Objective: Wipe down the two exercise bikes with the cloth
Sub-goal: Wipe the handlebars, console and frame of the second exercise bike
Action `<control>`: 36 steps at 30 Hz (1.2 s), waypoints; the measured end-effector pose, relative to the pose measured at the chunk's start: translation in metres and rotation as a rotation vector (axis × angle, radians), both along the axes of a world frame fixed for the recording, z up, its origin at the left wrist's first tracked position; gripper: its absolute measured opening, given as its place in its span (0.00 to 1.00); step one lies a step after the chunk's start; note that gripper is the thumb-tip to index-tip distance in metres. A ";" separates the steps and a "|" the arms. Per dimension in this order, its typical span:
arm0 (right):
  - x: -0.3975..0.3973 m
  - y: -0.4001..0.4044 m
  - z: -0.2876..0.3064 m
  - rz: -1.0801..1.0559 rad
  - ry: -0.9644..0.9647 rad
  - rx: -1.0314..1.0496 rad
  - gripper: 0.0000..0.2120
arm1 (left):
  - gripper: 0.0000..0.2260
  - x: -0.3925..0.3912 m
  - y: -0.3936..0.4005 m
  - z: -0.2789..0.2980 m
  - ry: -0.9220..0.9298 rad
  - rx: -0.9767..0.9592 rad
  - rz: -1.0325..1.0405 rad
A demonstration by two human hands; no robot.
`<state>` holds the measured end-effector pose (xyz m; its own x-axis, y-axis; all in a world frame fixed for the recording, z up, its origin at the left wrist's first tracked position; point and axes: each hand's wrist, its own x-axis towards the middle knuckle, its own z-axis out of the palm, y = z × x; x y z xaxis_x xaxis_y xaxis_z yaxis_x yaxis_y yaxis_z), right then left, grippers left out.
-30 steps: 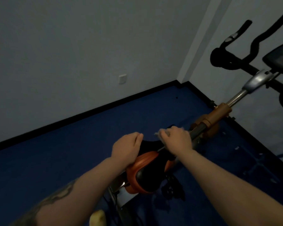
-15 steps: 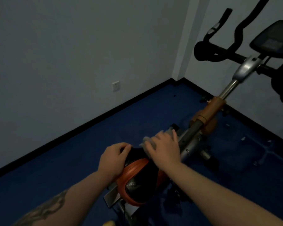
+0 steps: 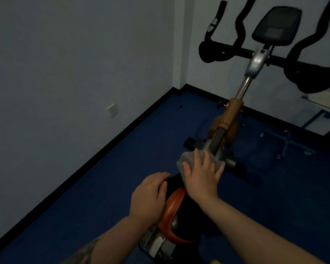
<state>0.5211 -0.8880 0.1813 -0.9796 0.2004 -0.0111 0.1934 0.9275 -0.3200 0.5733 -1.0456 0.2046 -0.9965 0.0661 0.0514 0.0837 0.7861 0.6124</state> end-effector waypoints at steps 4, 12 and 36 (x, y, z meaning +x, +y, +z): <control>-0.048 0.005 0.020 -0.191 -0.101 -0.193 0.18 | 0.16 -0.004 -0.005 0.000 -0.048 0.001 -0.103; 0.038 -0.024 0.012 -0.287 -0.022 -0.393 0.29 | 0.16 -0.007 -0.005 -0.006 -0.064 0.038 -0.075; 0.139 -0.077 0.020 -0.427 0.055 -0.246 0.31 | 0.15 -0.006 -0.002 -0.008 -0.081 0.063 -0.007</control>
<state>0.6600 -0.9646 0.2016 -0.8111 0.5819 -0.0590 0.5163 0.6650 -0.5397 0.5671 -1.0477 0.1967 -0.9970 0.0727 -0.0254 0.0374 0.7457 0.6653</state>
